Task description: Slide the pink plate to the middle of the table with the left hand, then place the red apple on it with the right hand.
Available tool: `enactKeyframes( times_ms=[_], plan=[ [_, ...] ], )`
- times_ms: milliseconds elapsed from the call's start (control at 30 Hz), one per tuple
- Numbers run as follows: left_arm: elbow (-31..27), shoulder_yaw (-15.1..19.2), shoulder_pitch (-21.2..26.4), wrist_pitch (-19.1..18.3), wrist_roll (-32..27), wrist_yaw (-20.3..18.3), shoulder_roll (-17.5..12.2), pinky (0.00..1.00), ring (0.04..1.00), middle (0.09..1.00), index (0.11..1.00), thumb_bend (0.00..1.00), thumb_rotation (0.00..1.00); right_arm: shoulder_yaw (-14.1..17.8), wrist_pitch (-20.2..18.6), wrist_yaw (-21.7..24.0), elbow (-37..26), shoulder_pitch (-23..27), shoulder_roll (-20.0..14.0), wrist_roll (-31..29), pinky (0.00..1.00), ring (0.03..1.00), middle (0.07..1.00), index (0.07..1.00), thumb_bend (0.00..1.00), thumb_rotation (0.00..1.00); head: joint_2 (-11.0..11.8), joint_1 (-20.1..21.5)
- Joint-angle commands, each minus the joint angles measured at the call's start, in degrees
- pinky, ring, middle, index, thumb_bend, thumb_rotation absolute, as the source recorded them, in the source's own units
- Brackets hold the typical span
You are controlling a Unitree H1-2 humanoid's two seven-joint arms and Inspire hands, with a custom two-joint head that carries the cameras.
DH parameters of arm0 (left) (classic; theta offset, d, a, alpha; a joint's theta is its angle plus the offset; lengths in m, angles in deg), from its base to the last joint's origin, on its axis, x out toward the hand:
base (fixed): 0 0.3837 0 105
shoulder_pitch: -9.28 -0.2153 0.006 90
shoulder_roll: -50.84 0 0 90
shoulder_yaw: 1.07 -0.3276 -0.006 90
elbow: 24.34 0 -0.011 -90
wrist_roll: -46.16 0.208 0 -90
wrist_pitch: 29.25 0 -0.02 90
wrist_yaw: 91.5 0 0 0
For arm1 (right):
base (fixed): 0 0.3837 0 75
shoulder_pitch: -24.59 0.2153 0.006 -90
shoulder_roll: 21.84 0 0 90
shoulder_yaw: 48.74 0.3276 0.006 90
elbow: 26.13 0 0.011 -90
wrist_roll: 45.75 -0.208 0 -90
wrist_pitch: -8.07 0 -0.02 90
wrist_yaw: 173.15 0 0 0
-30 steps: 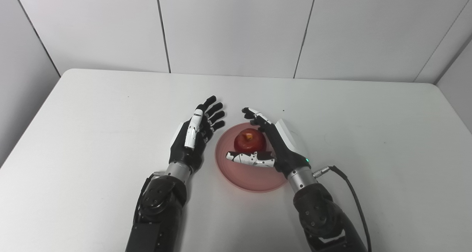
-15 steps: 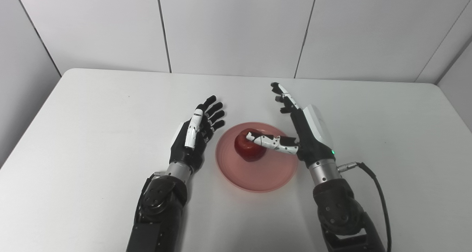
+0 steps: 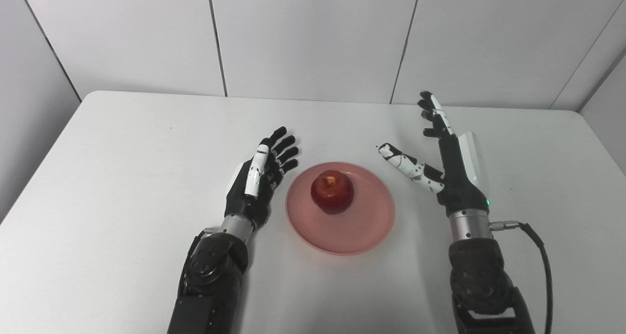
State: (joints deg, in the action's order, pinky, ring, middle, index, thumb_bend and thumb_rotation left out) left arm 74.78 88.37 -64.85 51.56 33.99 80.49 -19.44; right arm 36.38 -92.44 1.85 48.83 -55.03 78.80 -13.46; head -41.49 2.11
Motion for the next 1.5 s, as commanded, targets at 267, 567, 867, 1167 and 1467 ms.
enactKeyframes(
  times_ms=[267,567,867,1167,1467],
  plan=[
    [0.9,0.5,-1.2,-2.2,-0.3,-0.1,-0.7,0.89,0.891,0.903,0.889,0.37,1.00,4.0,5.4,-2.8,4.9,-2.0,3.4,-10.9,0.79,0.856,0.890,0.906,0.76,1.00,0.1,-0.3],
    [0.5,0.8,-1.4,-2.4,-0.2,0.1,-0.9,0.88,0.885,0.897,0.881,0.37,1.00,5.9,6.9,-2.9,10.5,-2.8,6.8,-21.2,0.81,0.861,0.890,0.897,0.60,1.00,0.3,-0.7],
    [0.2,0.9,-1.8,-2.1,-0.2,-0.1,-1.0,0.89,0.894,0.906,0.889,0.37,1.00,5.7,10.8,-2.6,14.3,-2.9,7.1,-25.2,0.84,0.872,0.882,0.884,0.26,1.00,0.7,-0.7],
    [0.3,0.9,-2.2,-1.5,-0.3,-0.4,-0.9,0.90,0.898,0.911,0.896,0.37,1.00,5.3,10.2,-2.4,14.3,-3.1,7.2,-25.9,0.85,0.879,0.888,0.894,0.19,0.98,0.8,-1.0],
    [-0.2,0.7,-2.5,-1.6,0.1,-0.2,-0.9,0.89,0.895,0.909,0.895,0.37,1.00,5.0,9.4,-2.4,13.7,-3.2,7.2,-26.4,0.86,0.881,0.892,0.896,0.17,0.92,0.8,-1.1]
  ],
)
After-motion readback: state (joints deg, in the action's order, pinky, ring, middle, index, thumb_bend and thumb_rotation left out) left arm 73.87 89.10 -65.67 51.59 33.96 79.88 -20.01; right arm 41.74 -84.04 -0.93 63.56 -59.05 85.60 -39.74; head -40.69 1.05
